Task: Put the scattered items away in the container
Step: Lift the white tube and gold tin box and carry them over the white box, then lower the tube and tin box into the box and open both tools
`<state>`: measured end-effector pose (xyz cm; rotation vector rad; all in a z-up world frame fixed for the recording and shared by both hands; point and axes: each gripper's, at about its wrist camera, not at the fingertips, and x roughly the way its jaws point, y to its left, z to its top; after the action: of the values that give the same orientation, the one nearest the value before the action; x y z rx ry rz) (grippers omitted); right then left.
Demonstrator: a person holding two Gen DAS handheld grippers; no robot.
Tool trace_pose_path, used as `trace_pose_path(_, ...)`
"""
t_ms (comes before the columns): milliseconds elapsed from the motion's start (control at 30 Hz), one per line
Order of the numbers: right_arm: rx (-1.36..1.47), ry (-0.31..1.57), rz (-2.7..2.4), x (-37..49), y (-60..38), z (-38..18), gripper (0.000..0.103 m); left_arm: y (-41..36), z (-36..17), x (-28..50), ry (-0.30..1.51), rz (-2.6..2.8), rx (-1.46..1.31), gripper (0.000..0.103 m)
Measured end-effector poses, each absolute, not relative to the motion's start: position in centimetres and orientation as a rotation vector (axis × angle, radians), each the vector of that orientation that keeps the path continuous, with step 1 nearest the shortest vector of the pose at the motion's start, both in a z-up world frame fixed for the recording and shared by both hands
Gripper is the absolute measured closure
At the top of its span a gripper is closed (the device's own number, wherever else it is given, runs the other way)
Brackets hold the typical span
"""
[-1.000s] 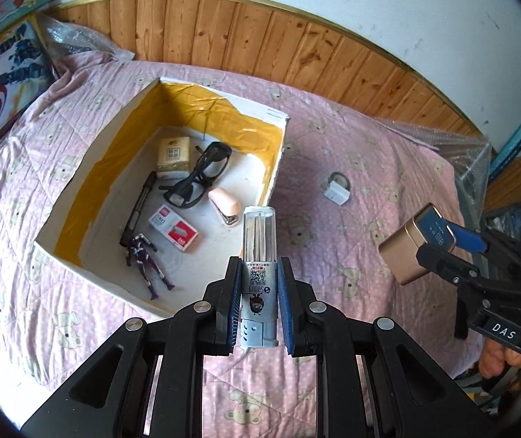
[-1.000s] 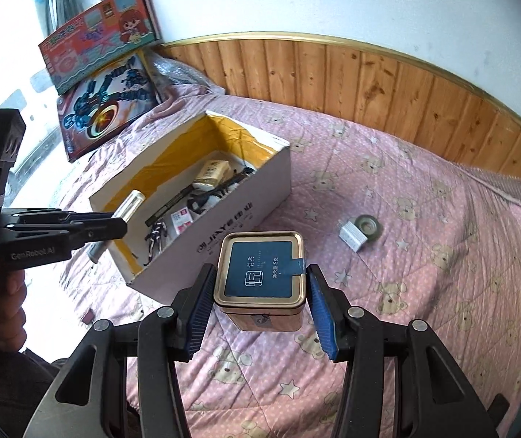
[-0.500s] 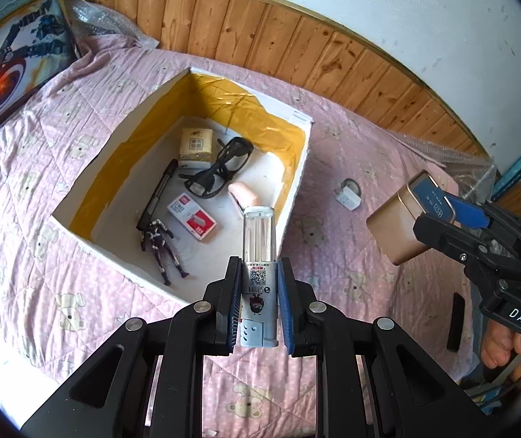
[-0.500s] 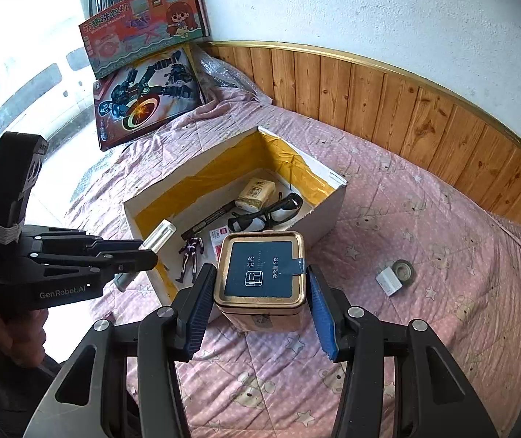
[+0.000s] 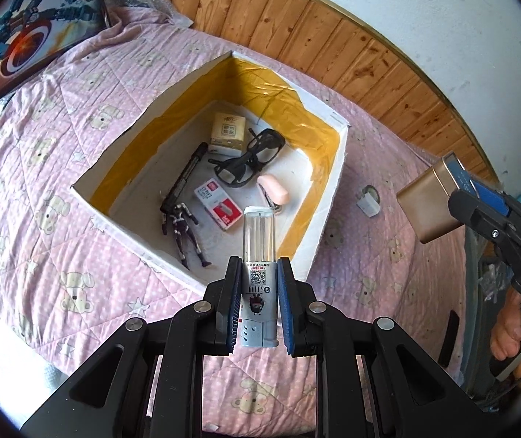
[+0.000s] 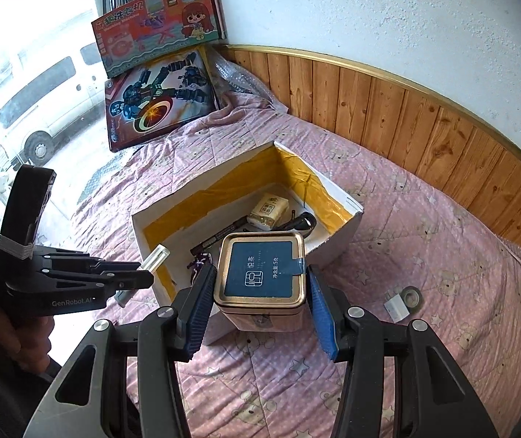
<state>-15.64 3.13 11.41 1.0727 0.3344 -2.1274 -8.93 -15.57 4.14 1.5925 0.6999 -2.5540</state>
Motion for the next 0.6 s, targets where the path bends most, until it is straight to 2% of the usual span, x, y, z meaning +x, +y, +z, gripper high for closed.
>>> trace_pose_path(600, 1.095, 0.324, -2.104, -20.3, 1.3, 10.7, 0.052, -13.5, 3.4, -12.0, 0.653, -2.619, 1.663, 0.084)
